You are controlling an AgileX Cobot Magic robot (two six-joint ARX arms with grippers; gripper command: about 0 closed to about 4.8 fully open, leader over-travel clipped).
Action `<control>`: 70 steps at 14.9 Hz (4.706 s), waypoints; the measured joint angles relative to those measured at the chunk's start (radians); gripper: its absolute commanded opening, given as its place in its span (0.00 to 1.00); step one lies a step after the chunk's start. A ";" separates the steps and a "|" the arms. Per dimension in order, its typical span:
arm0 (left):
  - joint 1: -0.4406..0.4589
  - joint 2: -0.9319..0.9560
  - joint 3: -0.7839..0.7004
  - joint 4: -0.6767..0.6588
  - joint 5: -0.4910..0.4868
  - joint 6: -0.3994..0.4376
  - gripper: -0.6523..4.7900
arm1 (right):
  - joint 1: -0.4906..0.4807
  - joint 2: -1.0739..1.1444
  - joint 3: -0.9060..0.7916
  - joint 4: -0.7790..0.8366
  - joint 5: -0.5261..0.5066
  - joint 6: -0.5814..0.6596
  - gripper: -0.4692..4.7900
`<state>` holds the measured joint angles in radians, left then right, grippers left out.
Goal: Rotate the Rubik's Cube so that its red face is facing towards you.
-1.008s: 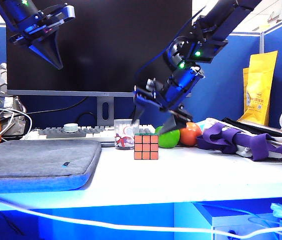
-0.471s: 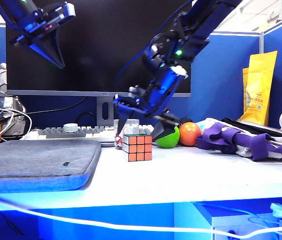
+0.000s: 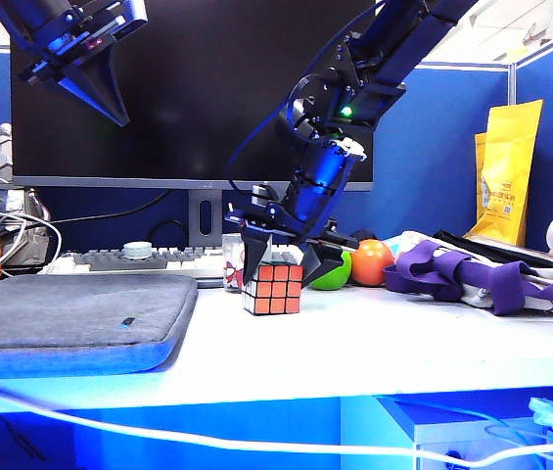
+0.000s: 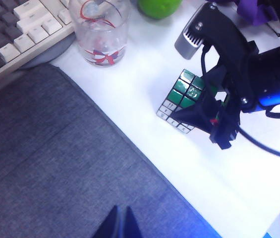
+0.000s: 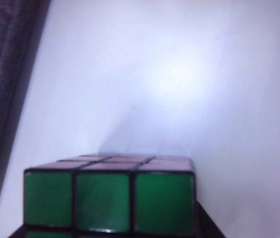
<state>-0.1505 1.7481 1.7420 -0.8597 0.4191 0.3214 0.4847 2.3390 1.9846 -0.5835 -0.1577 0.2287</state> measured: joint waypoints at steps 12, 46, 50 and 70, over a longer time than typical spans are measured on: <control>0.111 -0.028 0.000 0.079 0.270 0.045 0.16 | -0.122 -0.178 0.482 -0.537 -0.327 -0.357 0.09; 0.254 -0.026 -0.002 0.031 0.783 0.104 0.11 | -0.032 -0.733 -0.652 0.700 0.113 -0.248 0.09; 0.237 -0.027 -0.002 0.049 0.784 0.103 0.11 | -0.032 -0.692 -1.117 1.100 0.159 0.005 0.09; 0.154 -0.027 -0.002 0.113 0.783 0.089 0.11 | -0.023 -0.254 -0.970 1.362 0.244 0.059 0.36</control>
<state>0.0036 1.7214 1.7401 -0.7467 1.2022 0.4103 0.4618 2.0853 1.0142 0.7784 0.0860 0.2878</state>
